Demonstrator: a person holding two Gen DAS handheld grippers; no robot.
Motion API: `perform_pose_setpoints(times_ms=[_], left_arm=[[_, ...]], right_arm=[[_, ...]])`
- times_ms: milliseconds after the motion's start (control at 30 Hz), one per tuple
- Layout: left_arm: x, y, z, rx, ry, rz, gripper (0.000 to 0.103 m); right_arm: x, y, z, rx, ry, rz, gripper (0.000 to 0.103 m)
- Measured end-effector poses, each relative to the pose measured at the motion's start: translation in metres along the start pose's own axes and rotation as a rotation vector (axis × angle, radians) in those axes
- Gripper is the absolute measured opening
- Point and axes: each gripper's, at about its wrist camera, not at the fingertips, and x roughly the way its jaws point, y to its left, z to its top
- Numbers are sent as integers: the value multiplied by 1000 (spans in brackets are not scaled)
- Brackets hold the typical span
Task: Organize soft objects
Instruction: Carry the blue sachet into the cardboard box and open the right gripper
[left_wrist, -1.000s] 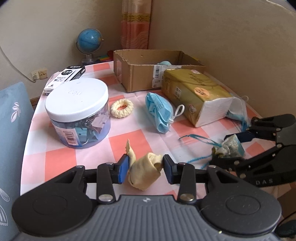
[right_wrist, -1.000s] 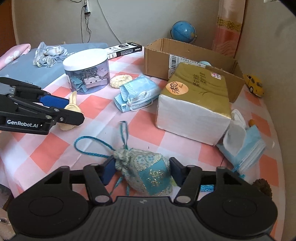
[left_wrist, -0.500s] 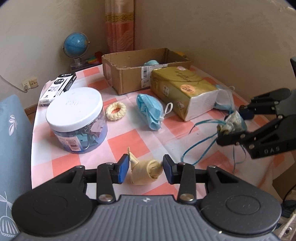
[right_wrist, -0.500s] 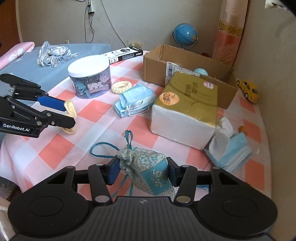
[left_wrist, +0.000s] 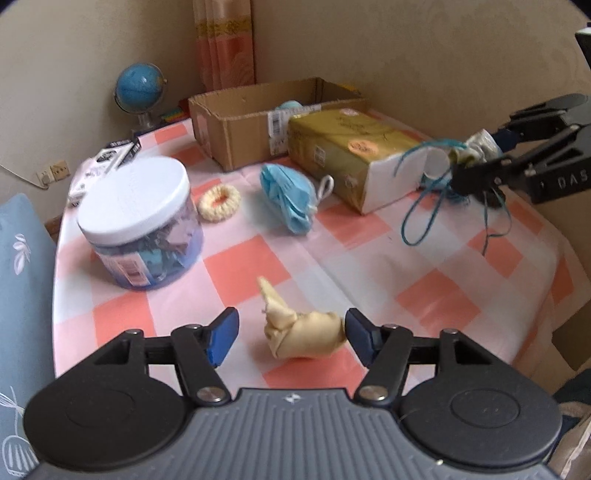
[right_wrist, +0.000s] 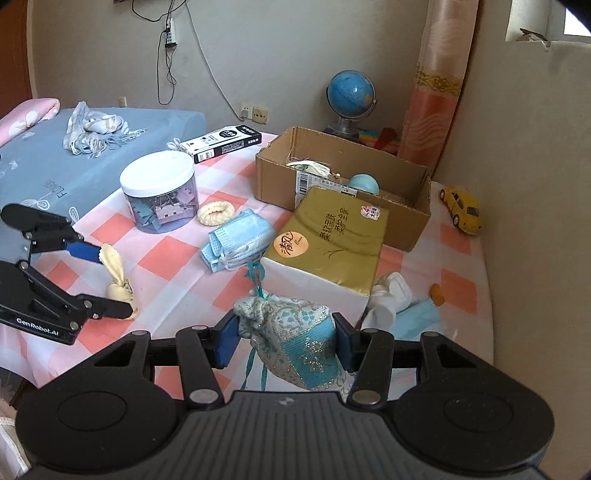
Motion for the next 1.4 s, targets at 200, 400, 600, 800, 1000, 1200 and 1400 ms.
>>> perform_pose_setpoints(times_ms=[200, 400, 600, 800, 1000, 1200, 1400], left_arm=[[6, -8, -6, 35, 14, -11, 47], [4, -3, -6, 12, 20, -19, 34], [-7, 2, 2, -3, -13, -12, 33], [-17, 8, 14, -19, -60, -11, 33], [-15, 10, 21, -30, -73, -14, 33], [-10, 13, 25, -51, -71, -13, 33], [-4, 20, 26, -75, -56, 1, 33]], right_arm=[[2, 2, 1, -5, 4, -1, 57], [-2, 0, 3, -6, -5, -12, 57], [-9, -11, 18, -7, -33, -23, 57], [-13, -35, 59, -18, -103, -50, 57], [6, -67, 118, -35, -150, -83, 57], [50, -93, 168, -50, -130, -99, 57], [99, -106, 183, -54, -41, -119, 75]])
